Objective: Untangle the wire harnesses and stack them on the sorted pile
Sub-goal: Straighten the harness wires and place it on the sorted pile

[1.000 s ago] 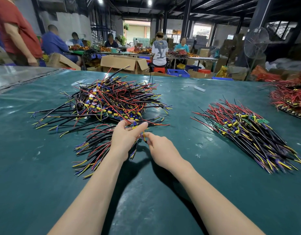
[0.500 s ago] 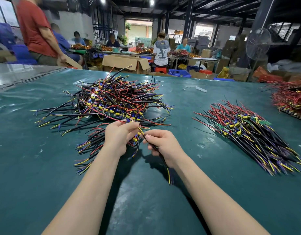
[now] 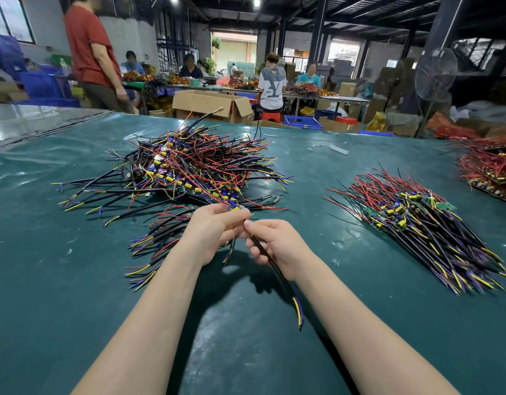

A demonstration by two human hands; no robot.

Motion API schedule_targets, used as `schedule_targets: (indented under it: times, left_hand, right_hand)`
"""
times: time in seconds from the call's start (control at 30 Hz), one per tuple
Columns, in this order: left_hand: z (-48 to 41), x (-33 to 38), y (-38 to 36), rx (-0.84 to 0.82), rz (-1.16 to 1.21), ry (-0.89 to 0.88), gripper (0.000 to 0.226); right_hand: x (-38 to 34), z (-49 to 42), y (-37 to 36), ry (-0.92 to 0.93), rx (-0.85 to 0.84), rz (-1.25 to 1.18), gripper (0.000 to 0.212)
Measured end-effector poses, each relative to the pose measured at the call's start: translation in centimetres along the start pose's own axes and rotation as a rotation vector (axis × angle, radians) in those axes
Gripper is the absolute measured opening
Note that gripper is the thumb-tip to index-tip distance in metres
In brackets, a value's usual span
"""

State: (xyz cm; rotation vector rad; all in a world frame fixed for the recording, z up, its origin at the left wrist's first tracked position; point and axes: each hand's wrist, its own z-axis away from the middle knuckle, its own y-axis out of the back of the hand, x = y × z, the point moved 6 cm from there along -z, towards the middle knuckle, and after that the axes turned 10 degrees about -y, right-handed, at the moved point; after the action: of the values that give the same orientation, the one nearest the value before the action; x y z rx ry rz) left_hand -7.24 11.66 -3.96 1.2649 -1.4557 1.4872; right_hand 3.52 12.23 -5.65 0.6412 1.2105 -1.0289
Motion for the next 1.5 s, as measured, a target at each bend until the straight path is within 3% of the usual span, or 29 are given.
schedule_targets:
  times: [0.17, 0.4, 0.6, 0.7, 0.8, 0.87, 1.07, 1.17, 1.27, 1.37, 1.5]
  left_hand:
    - [-0.1, 0.1, 0.7, -0.111, -0.008, 0.053, 0.011]
    - [0.1, 0.0, 0.1, -0.02, -0.067, -0.025, 0.02]
    - [0.4, -1.0, -0.5, -0.001, 0.042, 0.055, 0.005]
    - [0.3, -0.9, -0.1, 0.04, -0.062, 0.019, 0.026]
    - [0.1, 0.3, -0.2, 0.047, -0.325, -0.133, 0.016]
    - [0.1, 0.9, -0.2, 0.071, -0.4, -0.207, 0.024]
    - [-0.4, 0.4, 2.4, 0.302, -0.098, -0.185, 0.023]
    - [-0.4, 0.5, 2.5, 0.349, -0.058, -0.22, 0.035]
    - [-0.8, 0.5, 2.3, 0.327, 0.047, -0.188, 0.039]
    - [-1.2, 0.4, 1.8, 0.216, 0.226, -0.039, 0.006]
    - [-1.3, 0.0, 1.9, 0.197, 0.34, 0.045, 0.016]
  right_hand:
    - [0.1, 0.0, 0.0, 0.003, -0.017, -0.07, 0.027]
    - [0.0, 0.1, 0.1, 0.003, -0.041, -0.022, 0.025]
    - [0.6, -0.1, 0.3, -0.081, -0.012, -0.069, 0.022]
    - [0.6, -0.1, 0.4, -0.078, 0.0, -0.045, 0.022]
    - [0.7, -0.1, 0.1, -0.078, -0.006, -0.034, 0.025]
    - [0.7, 0.0, -0.4, -0.097, -0.043, -0.068, 0.024]
    - [1.6, 0.2, -1.2, -0.205, -0.097, -0.147, 0.027]
    - [1.2, 0.0, -1.4, -0.092, -0.054, -0.059, 0.028]
    - [0.4, 0.0, -2.0, 0.062, -0.053, 0.021, 0.029]
    - [0.0, 0.1, -2.2, 0.073, -0.121, -0.053, 0.023]
    - [0.2, 0.0, -1.1, 0.079, -0.056, 0.028, 0.021]
